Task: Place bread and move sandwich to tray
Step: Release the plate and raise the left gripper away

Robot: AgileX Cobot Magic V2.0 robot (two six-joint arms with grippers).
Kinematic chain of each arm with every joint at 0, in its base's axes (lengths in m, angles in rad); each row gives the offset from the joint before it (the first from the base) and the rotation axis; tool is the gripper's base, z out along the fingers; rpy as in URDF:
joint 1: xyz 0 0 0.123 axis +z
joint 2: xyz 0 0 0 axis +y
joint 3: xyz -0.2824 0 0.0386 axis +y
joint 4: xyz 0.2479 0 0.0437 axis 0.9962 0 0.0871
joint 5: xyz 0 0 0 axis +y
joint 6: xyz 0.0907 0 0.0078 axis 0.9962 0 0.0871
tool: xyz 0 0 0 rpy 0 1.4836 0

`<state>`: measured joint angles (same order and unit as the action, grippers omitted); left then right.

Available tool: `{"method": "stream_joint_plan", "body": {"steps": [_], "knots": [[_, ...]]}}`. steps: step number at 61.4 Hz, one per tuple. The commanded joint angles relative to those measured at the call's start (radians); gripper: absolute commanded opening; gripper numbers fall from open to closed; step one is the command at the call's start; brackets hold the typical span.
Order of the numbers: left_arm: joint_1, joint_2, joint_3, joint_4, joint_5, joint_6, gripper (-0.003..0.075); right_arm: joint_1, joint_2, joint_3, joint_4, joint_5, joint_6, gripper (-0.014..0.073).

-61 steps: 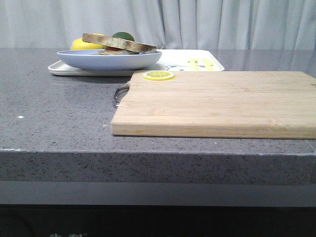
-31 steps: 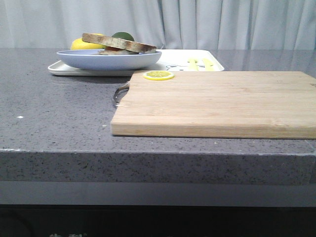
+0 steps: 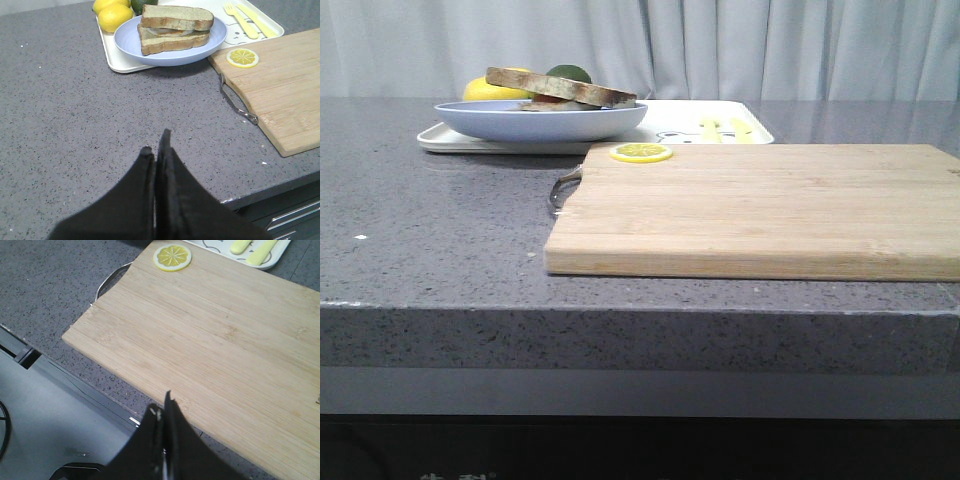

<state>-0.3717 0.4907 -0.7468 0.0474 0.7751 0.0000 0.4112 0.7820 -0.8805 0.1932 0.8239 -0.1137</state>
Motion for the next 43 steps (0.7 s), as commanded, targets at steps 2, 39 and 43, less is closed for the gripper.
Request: {"method": "stream_joint_plan", "body": {"steps": [2, 39, 43], "knots": [[-0.006, 0.003, -0.024, 0.002, -0.074, -0.011, -0.0020, -0.001, 0.000, -0.027, -0.002, -0.056, -0.004, -0.0067], [0.238, -0.313, 0.442, -0.096, -0.601, -0.011, -0.0020, -0.001, 0.000, -0.027, -0.002, -0.055, -0.004, -0.0067], [0.267, -0.368, 0.528, -0.116, -0.683, -0.011, -0.0020, -0.001, 0.000, -0.027, -0.002, -0.055, -0.004, -0.0067]]}}
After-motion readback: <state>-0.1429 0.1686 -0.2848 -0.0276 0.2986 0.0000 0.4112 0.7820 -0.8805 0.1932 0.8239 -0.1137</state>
